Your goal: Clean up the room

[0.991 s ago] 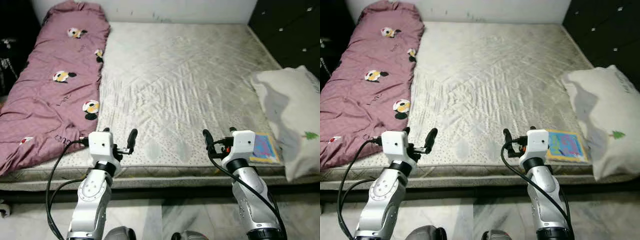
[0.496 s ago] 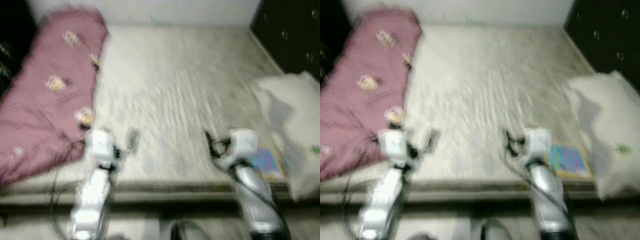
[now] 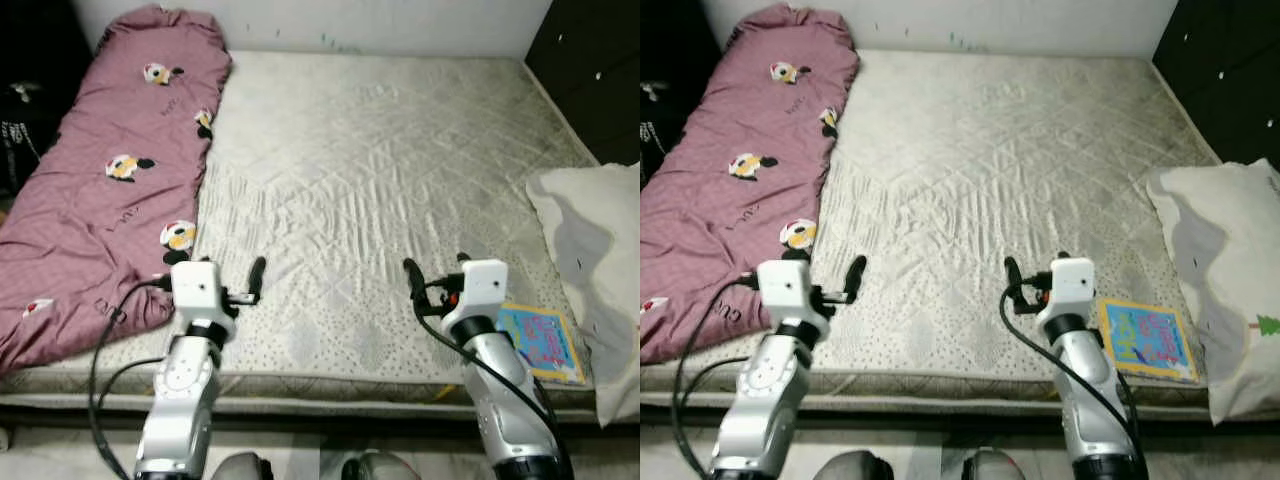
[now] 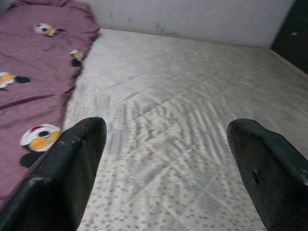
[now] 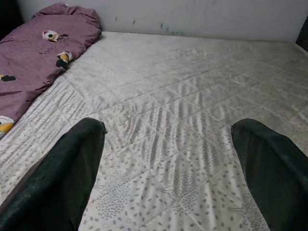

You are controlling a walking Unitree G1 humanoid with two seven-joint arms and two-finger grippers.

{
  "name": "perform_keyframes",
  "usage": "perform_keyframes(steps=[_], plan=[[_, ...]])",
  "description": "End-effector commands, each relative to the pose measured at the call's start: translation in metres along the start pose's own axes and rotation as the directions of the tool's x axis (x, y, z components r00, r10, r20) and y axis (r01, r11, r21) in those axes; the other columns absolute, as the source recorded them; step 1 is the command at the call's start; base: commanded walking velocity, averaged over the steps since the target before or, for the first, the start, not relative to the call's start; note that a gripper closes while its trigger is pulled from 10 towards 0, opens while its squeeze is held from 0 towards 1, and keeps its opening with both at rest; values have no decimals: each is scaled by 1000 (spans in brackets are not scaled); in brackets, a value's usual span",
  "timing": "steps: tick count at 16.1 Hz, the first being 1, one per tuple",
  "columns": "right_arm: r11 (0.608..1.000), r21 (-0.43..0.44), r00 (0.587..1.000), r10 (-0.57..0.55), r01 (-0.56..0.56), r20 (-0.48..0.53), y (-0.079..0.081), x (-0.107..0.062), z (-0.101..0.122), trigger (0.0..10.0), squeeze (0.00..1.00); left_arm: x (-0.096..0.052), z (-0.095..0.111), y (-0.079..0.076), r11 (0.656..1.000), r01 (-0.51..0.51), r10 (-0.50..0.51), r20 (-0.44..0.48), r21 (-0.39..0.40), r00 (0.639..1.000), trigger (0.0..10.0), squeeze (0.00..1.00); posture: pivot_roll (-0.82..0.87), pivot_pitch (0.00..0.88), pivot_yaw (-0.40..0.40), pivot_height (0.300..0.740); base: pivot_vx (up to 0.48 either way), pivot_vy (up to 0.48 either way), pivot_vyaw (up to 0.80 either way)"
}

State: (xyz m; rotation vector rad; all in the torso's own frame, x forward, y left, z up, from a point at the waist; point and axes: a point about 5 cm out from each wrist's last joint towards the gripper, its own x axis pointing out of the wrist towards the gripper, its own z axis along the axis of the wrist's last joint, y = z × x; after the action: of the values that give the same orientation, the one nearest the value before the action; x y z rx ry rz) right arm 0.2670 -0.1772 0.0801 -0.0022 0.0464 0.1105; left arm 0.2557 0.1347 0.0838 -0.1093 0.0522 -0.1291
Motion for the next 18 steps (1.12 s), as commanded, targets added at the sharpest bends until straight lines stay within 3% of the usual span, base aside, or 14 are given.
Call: perform_keyframes(steps=[1, 6, 18], plan=[[1000, -2, 1000, -9, 9, 7, -1, 0, 2, 10000, 0, -2, -4, 2, 1000, -3, 3, -22, -1, 1000, 10000, 0, -38, 70, -12, 740, 0, 480, 0], [1000, -5, 1000, -8, 8, 5, -1, 1, 1, 10000, 0, -1, -4, 2, 1000, -11, 11, -26, -4, 1000, 10000, 0, -38, 66, -13, 740, 0, 480, -454], [1000, -12, 1000, -3, 3, -6, -1, 1, 0, 10000, 0, 0, -4, 1, 1000, -6, 5, -27, -20, 1000, 10000, 0, -43, 65, -14, 740, 0, 480, 0]])
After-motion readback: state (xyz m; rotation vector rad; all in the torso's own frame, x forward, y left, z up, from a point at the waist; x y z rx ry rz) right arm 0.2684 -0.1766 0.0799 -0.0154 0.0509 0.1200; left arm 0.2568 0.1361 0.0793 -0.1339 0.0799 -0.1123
